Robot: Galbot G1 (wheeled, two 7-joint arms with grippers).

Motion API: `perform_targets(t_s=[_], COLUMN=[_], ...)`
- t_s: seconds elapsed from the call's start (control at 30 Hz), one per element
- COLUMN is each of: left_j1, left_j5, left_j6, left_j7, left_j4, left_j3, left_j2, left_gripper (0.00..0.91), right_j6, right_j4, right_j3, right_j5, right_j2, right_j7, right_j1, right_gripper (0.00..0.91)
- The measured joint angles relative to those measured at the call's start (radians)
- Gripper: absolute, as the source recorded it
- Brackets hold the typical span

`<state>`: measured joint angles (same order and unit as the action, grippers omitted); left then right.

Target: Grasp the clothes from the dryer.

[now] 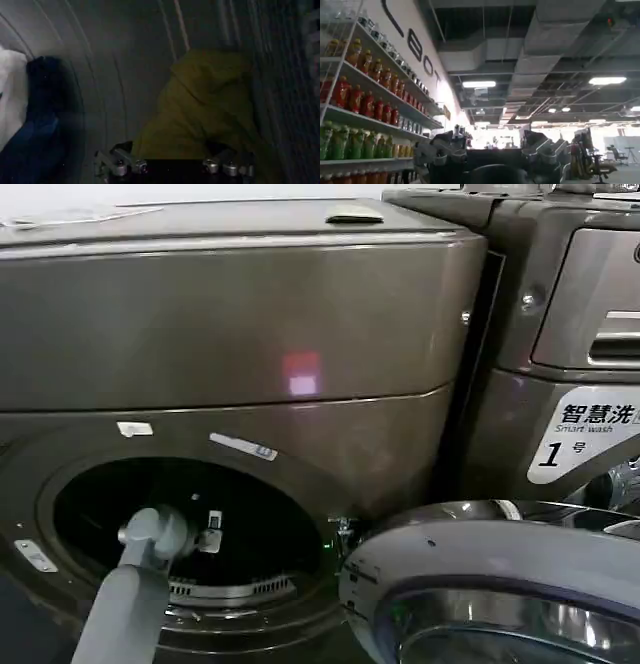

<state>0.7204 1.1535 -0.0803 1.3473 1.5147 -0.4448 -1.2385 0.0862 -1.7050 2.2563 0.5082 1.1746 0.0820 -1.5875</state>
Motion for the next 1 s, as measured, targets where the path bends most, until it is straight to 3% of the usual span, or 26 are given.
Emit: perform_targets(t_s=[0.03,0.13,0.3,1.0], left_j1=[-0.001,-0.005,-0.013,-0.013], left_j5=[-0.002,-0.014,-0.044,-0.106], left_j6=[0.0,0.002,0.014,0.024], left_j7=[0.0,0.001,0.003,0.0], left_j4=[-0.004,-0.016,-0.033,-0.069], left_j3=[0.0,0.0,0.0,-0.007], left_j2=[0.0,0.002,0.006,0.004], left_gripper=[0.125,0.057,0.0,0.0], right_j6=[0.0,0.0,0.0,-0.005], right_j4=[0.0,-0.001,-0.004,0.006], right_j3=[-0.001,-0.004,-0.008,-0.023], right_j5=[-0.001,-0.003,-0.005,-0.01], right_j2=[0.0,0.0,0.001,0.003], right_j7=[0.0,0.0,0.0,0.001], right_j1=[0.0,0.003,0.004,0.005], right_gripper=[0.907,0.907,0.907,0.907])
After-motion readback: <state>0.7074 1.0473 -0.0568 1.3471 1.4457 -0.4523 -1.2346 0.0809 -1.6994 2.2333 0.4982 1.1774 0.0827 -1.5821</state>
